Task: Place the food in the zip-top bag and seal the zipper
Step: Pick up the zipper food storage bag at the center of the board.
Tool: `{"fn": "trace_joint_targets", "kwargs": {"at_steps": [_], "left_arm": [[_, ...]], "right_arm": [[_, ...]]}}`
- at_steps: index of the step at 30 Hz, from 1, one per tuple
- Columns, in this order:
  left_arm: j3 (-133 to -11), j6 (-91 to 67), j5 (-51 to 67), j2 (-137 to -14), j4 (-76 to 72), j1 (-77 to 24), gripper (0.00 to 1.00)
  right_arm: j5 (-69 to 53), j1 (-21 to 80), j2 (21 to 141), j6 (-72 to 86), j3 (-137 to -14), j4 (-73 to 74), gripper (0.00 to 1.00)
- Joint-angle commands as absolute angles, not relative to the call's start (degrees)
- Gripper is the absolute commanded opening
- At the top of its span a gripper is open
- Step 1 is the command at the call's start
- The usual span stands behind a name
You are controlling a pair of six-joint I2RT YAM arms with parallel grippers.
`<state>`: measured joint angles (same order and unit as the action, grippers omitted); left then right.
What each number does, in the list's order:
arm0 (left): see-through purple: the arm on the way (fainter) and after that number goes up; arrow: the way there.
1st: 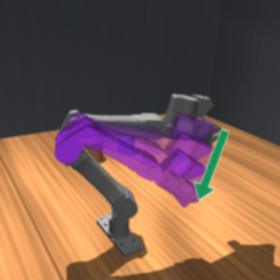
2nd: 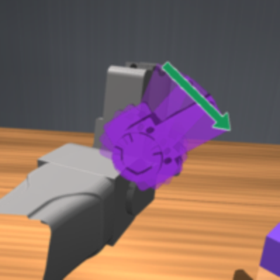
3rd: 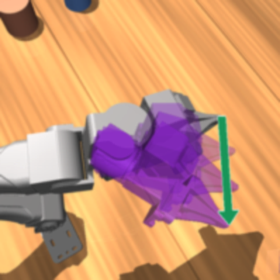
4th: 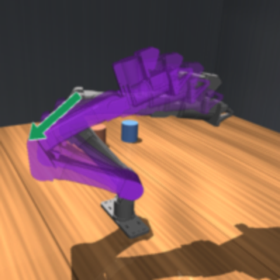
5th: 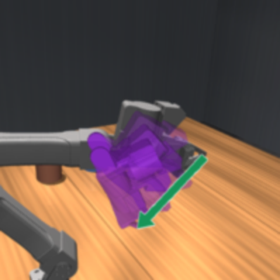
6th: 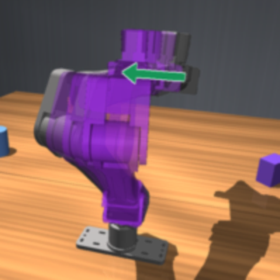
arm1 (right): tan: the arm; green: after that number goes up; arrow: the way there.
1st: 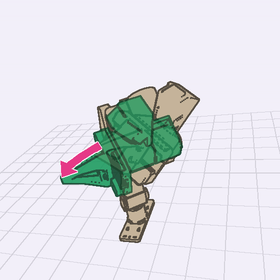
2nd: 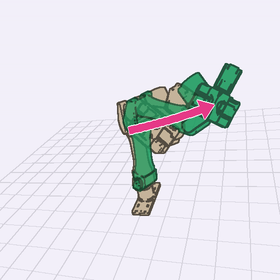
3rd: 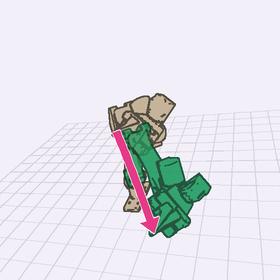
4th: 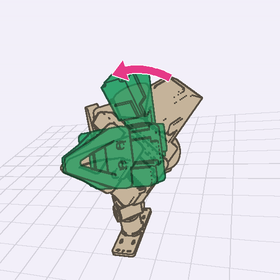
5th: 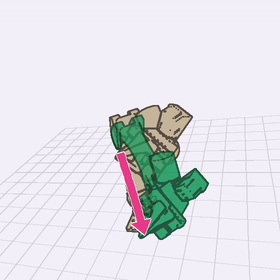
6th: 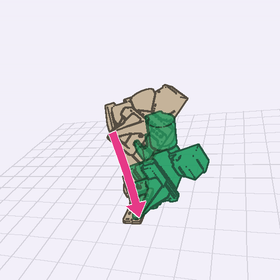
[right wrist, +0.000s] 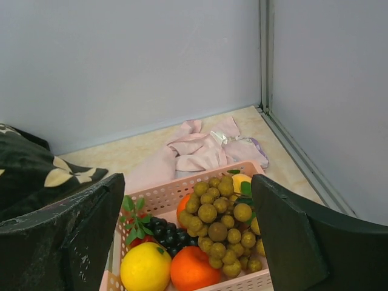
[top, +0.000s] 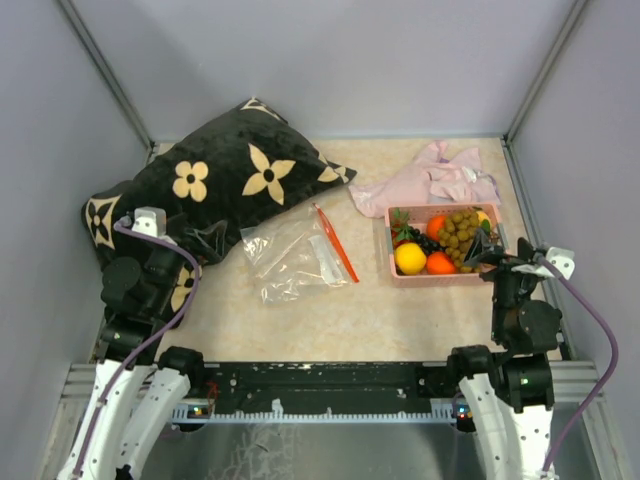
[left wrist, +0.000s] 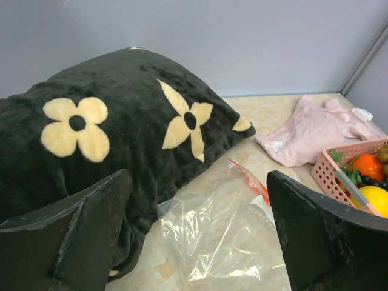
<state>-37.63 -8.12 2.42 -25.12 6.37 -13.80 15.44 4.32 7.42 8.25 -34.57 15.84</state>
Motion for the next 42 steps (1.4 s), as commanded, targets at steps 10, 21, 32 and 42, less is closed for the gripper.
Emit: {"fn": "trace_joint_targets", "kwargs": {"at_steps": [10,21,32,42], "left_arm": [[-46.76,-12.98,6.12,-32.47,12.62,-14.24,1.00],[-48.80,-19.66,15.87,-42.48,14.16,-15.43,1.00],[-48.34,-20.48,3.73,-53.99,11.69,-29.80,1.00],[-49.35,-21.94,-10.19,-66.50,8.03,-40.42,0.95]], "right_arm": [[6.55,3.75,21.03,11.83,-47.49,20.58,0.86],[-10.05,3.78,34.27,14.50,-50.09,20.18,0.86],[-15.73,3.74,33.98,15.11,-41.53,15.22,0.86],[-19.35,3.78,36.02,16.97,-35.65,8.73,0.86]]}}
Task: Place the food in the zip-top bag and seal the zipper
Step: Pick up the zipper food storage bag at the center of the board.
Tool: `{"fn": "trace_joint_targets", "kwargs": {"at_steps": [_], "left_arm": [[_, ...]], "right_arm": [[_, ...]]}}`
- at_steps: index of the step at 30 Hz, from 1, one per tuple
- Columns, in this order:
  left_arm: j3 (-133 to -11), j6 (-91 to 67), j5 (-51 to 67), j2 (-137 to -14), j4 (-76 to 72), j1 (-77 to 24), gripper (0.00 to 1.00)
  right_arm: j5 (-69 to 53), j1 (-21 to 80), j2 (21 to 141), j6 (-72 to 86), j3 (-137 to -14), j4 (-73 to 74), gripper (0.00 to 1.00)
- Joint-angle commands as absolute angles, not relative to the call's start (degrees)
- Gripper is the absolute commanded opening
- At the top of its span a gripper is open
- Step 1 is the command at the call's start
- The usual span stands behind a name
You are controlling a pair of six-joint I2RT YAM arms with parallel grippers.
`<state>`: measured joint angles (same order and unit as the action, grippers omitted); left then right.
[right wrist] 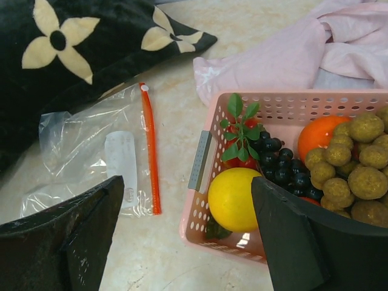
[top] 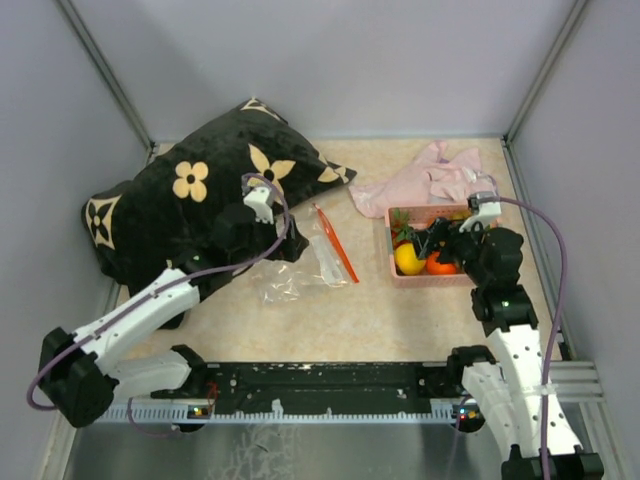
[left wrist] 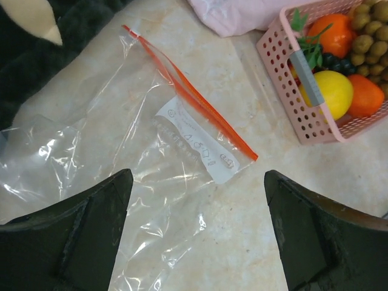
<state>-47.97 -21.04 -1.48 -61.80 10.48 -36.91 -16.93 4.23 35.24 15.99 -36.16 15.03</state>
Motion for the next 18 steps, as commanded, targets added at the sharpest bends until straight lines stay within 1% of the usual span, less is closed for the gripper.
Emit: {"fn": "trace_joint_targets", "kwargs": {"at_steps": [1,5,10,18], "left_arm": [[-49.99,-22.04,-11.67,-68.28,8.13,-41.00,0.94],[-52.52,-22.54,-16.89,-74.06,8.80,-42.54,0.99],[-56.39,-23.06,-20.74,-82.31,8.85,-43.69,0.99],[-63.37,-22.19,-22.29,-95.82,9.16,-45.48,0.98]], "right_arm": [[-19.32,3.78,36.10,16.96,-35.25,8.32,0.86],[-19.74,3.78,36.49,17.11,-33.66,7.33,0.86],[-20.48,3.78,35.94,17.09,-32.01,6.82,0.86],[-21.15,3.78,36.02,17.41,-30.29,5.09,0.87]]}}
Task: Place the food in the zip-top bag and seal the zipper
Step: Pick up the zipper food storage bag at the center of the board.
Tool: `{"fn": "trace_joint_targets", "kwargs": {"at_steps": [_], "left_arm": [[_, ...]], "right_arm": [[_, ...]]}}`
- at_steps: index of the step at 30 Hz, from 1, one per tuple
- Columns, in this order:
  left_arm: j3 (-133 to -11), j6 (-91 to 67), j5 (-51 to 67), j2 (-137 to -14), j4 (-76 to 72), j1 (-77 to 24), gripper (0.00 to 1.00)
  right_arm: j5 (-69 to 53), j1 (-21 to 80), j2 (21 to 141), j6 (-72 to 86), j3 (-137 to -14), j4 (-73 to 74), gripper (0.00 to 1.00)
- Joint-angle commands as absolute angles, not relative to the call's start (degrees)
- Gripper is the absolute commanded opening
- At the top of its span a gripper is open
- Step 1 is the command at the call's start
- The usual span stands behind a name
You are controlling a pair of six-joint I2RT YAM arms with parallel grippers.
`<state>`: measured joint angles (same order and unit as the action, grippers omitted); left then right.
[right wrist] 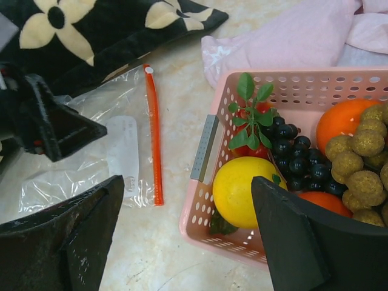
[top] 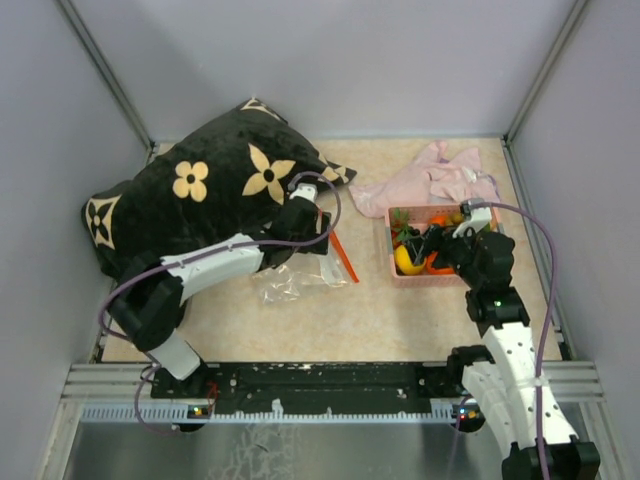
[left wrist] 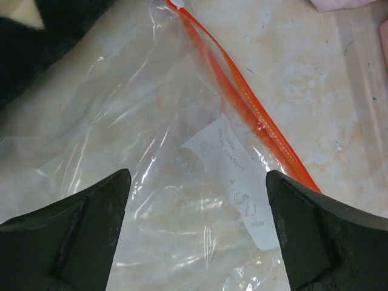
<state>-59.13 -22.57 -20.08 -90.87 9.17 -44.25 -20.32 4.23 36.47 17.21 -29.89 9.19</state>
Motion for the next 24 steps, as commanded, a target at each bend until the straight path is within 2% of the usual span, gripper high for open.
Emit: {"fn": "trace_joint_targets", "kwargs": {"at_steps": [1,7,13,16,21,24], "left_arm": [[-64.50,-21.76,-22.70,-97.35,9.67,-45.79,0.98],[-68.98,-20.45,-26.27,-103.80,12.89,-46.66,0.93],[-70.36,-20.17,-26.99,-108.34,13.48,-46.67,0.76],[-71.01,-20.15,-25.83,-109.31,13.73,-46.75,0.60],[-69.49,-19.60,-25.06,-107.94,12.40,-46.76,0.22],[-68.40,-19.56,-24.96,-106.37,12.17,-46.76,0.08]], "right_arm": [[-21.03,3.78,35.90,17.40,-30.10,4.93,0.86],[-20.90,3.78,35.52,17.82,-28.90,3.49,0.87],[-21.40,3.78,36.34,17.84,-28.49,3.61,0.86],[-21.99,3.77,35.82,17.78,-28.16,3.05,0.87],[-22.21,3.78,35.33,17.75,-28.18,2.90,0.87],[-22.90,3.78,35.55,17.84,-28.25,3.08,0.87]]}}
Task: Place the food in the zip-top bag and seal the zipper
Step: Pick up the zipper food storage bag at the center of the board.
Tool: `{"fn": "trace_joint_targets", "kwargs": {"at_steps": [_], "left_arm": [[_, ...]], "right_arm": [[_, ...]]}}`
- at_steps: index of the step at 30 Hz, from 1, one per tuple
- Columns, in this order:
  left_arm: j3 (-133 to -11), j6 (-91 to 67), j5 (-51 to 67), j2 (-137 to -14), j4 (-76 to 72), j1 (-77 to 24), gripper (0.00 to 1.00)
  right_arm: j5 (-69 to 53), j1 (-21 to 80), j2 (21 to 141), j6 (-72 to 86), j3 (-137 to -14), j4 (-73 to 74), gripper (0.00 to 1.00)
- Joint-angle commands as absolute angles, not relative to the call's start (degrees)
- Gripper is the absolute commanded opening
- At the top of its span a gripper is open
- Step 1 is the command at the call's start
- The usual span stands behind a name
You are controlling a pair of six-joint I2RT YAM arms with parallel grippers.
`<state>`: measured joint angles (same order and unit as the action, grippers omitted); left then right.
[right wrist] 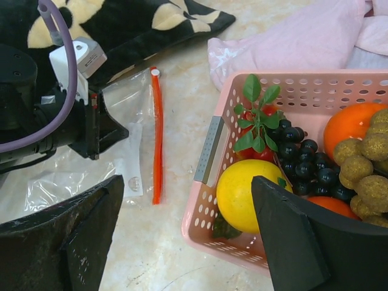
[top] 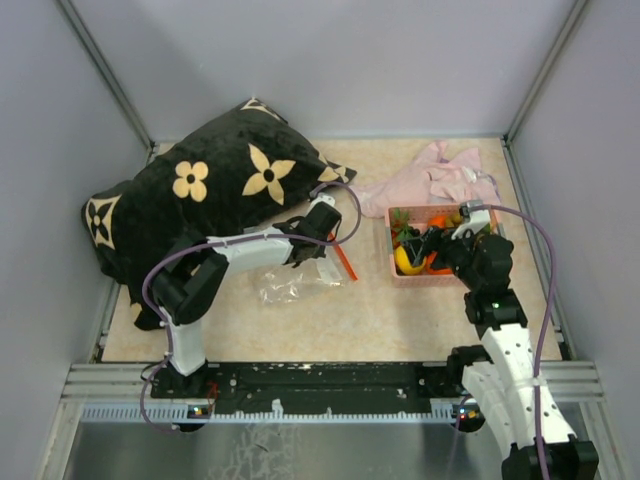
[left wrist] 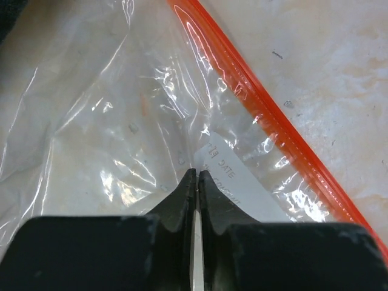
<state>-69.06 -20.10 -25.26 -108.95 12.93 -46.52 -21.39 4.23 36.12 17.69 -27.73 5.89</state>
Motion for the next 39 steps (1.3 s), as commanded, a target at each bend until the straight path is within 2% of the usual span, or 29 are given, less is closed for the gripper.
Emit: {"fn": "trace_joint_targets", "kwargs": {"at_steps": [1,11,18,39], "left_arm": [[-67.68,-19.54,-24.94,-105.57,11.83,-46.76,0.01],[-58.37,-16.76,-20.38,-94.98,6.02,-46.73,0.00],[-49.35,-13.32,-13.37,-83.59,-0.18,-46.74,0.00],[-29.46,-8.28,4.95,-59.17,-24.22,-46.67,0.00]], "right_arm": [[-23.20,3.78,35.74,17.86,-28.30,3.15,0.86],[-26.66,4.56,37.17,18.02,-30.70,4.14,0.86],[-26.57,10.26,41.45,17.81,-33.47,4.00,0.85],[-27.60,19.13,54.89,29.10,-34.51,-13.25,0.74]]}}
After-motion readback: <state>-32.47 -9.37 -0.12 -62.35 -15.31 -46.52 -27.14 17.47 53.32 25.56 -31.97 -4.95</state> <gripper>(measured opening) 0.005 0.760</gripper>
